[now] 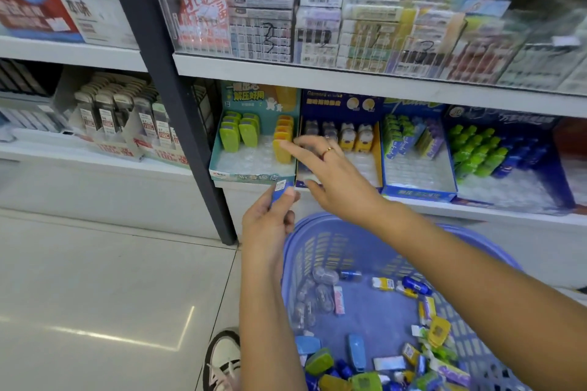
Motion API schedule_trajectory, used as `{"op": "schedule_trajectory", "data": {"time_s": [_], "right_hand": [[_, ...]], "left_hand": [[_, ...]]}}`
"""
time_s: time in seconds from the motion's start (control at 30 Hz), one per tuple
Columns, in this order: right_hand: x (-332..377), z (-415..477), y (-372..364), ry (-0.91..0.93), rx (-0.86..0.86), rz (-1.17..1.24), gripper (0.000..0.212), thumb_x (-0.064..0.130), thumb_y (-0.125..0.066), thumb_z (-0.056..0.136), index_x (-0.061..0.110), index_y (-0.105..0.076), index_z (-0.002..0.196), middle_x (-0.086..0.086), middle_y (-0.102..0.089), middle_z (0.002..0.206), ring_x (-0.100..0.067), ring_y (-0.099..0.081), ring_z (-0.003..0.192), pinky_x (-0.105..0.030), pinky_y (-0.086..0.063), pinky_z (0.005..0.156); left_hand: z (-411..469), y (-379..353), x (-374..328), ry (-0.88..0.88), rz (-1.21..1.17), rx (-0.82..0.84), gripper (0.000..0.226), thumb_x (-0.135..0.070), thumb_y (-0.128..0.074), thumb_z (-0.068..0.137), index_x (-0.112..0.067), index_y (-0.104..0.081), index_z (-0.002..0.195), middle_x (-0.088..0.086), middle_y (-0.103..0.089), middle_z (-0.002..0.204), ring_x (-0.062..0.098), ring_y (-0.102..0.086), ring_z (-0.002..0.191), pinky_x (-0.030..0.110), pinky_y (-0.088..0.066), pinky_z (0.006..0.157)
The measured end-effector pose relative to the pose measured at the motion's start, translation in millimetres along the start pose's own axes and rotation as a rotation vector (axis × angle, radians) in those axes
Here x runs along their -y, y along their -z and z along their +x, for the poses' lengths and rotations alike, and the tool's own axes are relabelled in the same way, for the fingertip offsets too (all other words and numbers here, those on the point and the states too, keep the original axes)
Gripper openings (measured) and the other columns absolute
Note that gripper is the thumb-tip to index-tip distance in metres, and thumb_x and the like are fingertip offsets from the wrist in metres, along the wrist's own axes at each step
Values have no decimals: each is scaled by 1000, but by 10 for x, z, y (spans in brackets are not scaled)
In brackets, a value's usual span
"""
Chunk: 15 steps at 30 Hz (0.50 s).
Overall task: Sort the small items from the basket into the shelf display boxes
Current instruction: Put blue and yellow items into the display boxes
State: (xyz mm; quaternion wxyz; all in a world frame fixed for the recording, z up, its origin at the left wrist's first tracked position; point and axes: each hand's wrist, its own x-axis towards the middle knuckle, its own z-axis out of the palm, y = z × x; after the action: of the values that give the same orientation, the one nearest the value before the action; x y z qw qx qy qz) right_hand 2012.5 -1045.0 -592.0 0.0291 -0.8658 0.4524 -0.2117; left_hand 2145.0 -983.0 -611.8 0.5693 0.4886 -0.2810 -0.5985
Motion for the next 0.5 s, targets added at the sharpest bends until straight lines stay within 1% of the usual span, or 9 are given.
{"op": "schedule_trajectory", "data": {"time_s": [0.07, 0.1, 0.13, 0.2, 0.27, 0.33, 0.4, 0.43, 0.5], "right_hand": [[64, -326, 139, 48, 4, 70, 73, -8, -56, 78, 23, -38, 142, -6, -41, 136, -24, -41, 109, -24, -38, 93], [74, -464, 198, 66, 19, 78, 71, -9, -57, 76, 20, -42, 139, -7, -44, 133, -21, -41, 106, -21, -35, 91], [68, -583, 244, 88, 31, 66, 67, -8, -60, 75, 16, -47, 136, -8, -48, 130, -20, -42, 104, -21, -35, 91], [23, -768, 340, 119, 40, 8, 54, -3, -68, 76, 10, -56, 127, -8, -59, 119, -24, -51, 100, -29, -46, 88], [-73, -900, 452, 137, 21, -42, 41, 2, -66, 80, 7, -60, 120, -7, -65, 107, -27, -59, 91, -36, -53, 78], [-203, -1014, 556, 118, 0, -77, 38, 3, -64, 82, 8, -60, 120, -6, -66, 103, -26, -59, 87, -36, -53, 72], [-369, -1131, 647, 21, -74, -68, 40, 1, -63, 83, 8, -58, 122, -8, -65, 100, -24, -57, 87, -32, -50, 71], [-473, -1189, 700, -69, -144, -25, 40, 1, -62, 84, 7, -57, 123, -9, -65, 99, -21, -55, 88, -26, -46, 72], [-747, -1321, 844, -278, -295, 63, 36, 1, -59, 88, 6, -56, 123, -11, -63, 102, -15, -53, 88, -19, -36, 71]], "left_hand": [[-28, -114, 16, -3, 139, 44, 23, -15, -63, 89, -20, -64, 112, 7, -49, 71, 5, -34, 49, 14, -31, 45], [-59, -185, 16, -23, 207, 89, 21, -12, -62, 89, -23, -65, 107, 3, -46, 64, 6, -33, 49, 14, -30, 44], [-101, -263, 13, -39, 266, 143, 19, -7, -60, 88, -22, -68, 95, -3, -44, 56, 6, -34, 48, 14, -29, 44], [-182, -436, 37, -47, 358, 263, 26, 3, -53, 85, -19, -66, 78, -11, -47, 45, 0, -38, 44, 10, -29, 41], [-253, -599, 67, -28, 428, 352, 29, 6, -50, 84, -18, -61, 71, -12, -49, 46, -1, -39, 44, 9, -29, 41], [-267, -746, 116, -3, 447, 401, 23, 1, -49, 86, -16, -64, 80, -2, -53, 60, 3, -41, 49, 12, -31, 44], [-280, -928, 168, 32, 436, 446, 16, -9, -52, 92, -14, -65, 99, 9, -60, 81, 7, -48, 56, 17, -39, 50], [-287, -1026, 210, 45, 418, 465, 18, -14, -54, 94, -14, -63, 110, 9, -64, 90, 8, -53, 60, 19, -45, 55], [-302, -1228, 321, 50, 401, 484, 37, -18, -56, 94, -12, -53, 130, 6, -66, 108, 5, -61, 77, 21, -52, 73]]}}
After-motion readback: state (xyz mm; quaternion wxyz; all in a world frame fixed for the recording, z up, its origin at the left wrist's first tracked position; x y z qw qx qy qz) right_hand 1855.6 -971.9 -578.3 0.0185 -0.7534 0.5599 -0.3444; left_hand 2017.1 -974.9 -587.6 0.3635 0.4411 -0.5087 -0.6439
